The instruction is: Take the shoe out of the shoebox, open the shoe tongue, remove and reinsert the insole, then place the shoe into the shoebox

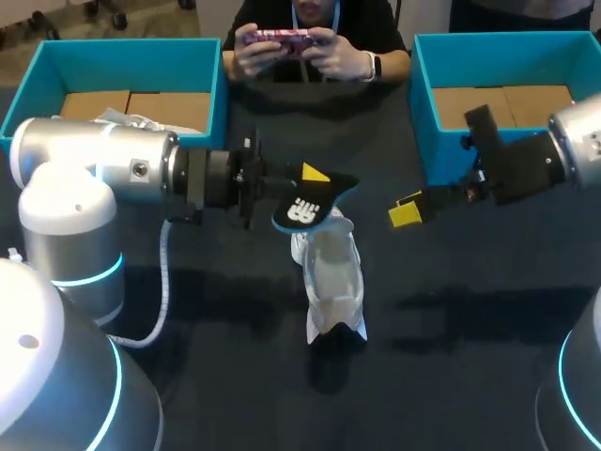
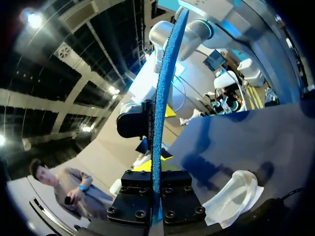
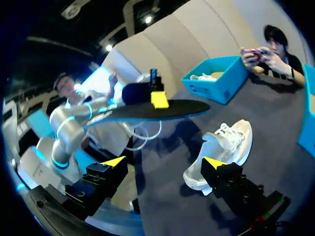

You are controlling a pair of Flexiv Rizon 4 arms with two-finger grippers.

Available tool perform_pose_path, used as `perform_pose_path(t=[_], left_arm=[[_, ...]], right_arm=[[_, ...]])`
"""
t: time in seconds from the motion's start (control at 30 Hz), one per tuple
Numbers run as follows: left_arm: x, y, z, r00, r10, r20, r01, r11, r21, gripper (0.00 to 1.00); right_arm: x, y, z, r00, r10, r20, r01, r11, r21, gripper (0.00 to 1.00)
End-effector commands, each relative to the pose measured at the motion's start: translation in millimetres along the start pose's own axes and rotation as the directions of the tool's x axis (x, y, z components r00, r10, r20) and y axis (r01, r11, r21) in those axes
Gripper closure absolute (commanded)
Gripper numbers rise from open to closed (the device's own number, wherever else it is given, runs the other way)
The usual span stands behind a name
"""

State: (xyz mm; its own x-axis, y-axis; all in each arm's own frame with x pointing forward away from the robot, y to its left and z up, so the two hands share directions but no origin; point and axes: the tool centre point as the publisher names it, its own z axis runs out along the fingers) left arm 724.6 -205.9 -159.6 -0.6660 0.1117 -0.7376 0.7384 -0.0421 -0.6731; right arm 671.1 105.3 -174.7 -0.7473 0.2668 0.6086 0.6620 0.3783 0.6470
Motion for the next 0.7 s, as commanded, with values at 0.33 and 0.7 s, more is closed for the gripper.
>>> perform_pose_path(t=[0.33,0.7], left_arm=[[3.9,-21,-15,0.993,-0.113,0.024,0.113,0.994,-0.007,1.00],[15.3,-23,-24,0.984,-0.161,0.073,0.163,0.987,-0.014,1.00]], right_arm=[[-9.6,4.0,2,0.952,-0.281,-0.123,0.303,0.924,0.233,0.00],[-19.6,-7.5,-6,0.927,-0.374,0.023,0.349,0.884,0.311,0.00]])
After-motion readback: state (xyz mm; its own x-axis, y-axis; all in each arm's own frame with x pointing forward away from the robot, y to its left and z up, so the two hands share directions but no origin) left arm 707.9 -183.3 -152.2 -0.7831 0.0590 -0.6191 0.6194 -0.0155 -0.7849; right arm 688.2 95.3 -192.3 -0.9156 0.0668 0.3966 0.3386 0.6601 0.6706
